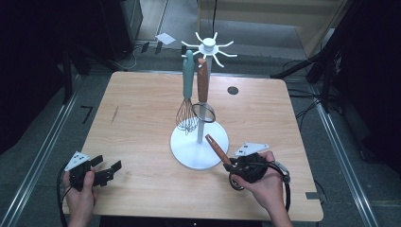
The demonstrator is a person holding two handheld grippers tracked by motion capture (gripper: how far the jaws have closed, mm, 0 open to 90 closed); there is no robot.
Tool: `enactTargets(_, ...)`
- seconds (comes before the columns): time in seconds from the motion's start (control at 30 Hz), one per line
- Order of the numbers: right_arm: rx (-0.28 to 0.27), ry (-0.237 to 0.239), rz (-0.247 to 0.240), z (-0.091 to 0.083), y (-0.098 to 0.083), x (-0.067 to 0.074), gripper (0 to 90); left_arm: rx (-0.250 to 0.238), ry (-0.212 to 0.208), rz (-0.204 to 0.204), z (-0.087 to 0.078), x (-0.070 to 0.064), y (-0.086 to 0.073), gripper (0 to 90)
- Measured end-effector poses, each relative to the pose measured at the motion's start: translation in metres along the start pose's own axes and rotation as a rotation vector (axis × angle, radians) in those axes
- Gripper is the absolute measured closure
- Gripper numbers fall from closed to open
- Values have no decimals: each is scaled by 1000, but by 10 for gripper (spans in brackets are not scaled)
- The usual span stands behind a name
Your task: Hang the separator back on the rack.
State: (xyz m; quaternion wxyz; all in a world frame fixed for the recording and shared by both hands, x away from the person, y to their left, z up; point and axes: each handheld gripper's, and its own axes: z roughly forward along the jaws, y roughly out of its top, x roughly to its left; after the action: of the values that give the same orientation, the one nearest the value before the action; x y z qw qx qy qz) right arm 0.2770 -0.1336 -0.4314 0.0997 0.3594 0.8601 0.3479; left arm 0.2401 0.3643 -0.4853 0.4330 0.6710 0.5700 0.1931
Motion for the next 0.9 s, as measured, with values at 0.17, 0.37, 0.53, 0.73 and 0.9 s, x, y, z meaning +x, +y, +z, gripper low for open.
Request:
enactTargets(0.17, -65, -6, 31, -8, -1, -6, 713, 0, 14, 4, 1, -1, 0, 132)
enactTargets(0.37, -140, -31, 55, -14, -3, -9, 713, 11, 44, 30, 2, -5, 0, 40)
enactTargets(0.53, -180, -47, 63, -18, -3, -9, 712, 17, 41, 36, 3, -5, 0, 5)
enactTargets(0.73, -248, -53, 86, -24, -4, -11, 712, 23, 42, 37, 3, -6, 1, 5)
enactTargets(0.9, -303, -53, 111, -28, -5, -13, 712, 28, 38, 44, 4, -6, 1, 5)
